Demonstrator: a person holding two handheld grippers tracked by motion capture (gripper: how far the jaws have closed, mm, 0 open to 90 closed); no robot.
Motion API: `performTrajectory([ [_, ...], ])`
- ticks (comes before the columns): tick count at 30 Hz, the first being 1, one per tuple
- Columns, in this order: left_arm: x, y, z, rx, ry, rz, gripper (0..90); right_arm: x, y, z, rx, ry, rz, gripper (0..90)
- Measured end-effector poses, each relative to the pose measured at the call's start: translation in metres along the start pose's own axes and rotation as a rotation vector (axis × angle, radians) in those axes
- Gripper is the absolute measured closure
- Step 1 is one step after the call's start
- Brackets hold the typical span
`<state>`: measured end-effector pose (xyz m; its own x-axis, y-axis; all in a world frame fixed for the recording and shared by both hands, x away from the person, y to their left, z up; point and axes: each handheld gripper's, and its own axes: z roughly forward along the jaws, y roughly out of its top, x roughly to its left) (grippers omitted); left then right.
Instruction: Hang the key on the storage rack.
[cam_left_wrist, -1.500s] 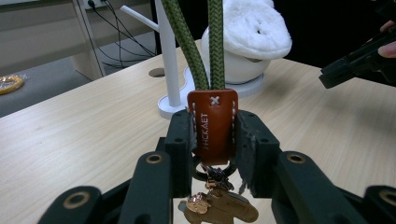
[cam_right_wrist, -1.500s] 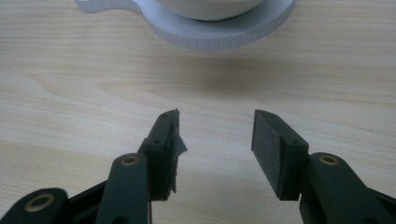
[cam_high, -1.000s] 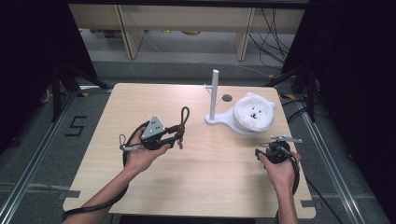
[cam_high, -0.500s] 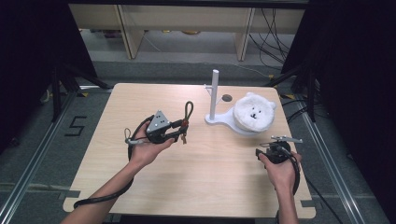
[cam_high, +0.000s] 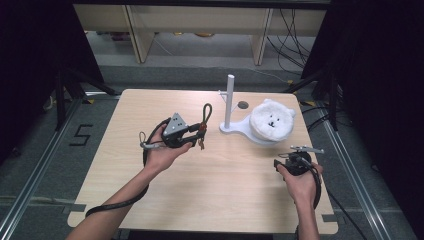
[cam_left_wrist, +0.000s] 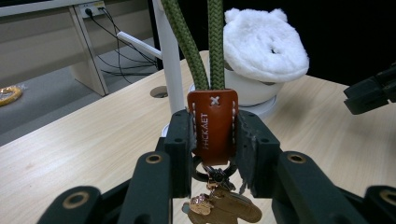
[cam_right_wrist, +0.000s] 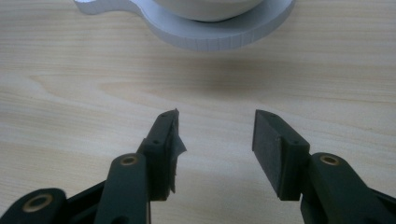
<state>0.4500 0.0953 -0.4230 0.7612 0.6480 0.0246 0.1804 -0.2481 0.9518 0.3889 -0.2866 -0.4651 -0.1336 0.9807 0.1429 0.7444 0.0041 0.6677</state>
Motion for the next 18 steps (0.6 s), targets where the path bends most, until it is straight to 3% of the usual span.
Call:
performTrajectory([
  [9,0.004,0.003,0.009,0.006,0.01,-0.001,67.2,0.0,0.0,0.0,0.0,-0.014,0.0,52.1],
  [11,0.005,0.003,0.01,0.005,0.01,-0.001,67.2,-0.001,0.0,0.0,-0.001,-0.01,-0.008,52.0],
  [12,0.005,0.004,0.011,0.007,0.011,-0.001,67.2,-0.003,-0.001,0.0,-0.008,-0.006,-0.033,52.0],
  [14,0.006,0.005,0.013,0.004,0.012,0.001,67.2,-0.001,0.0,0.0,-0.001,0.0,-0.005,52.0],
  [18,0.008,0.007,0.016,0.004,0.019,-0.001,67.2,-0.001,0.0,0.001,0.004,-0.012,-0.001,52.0],
])
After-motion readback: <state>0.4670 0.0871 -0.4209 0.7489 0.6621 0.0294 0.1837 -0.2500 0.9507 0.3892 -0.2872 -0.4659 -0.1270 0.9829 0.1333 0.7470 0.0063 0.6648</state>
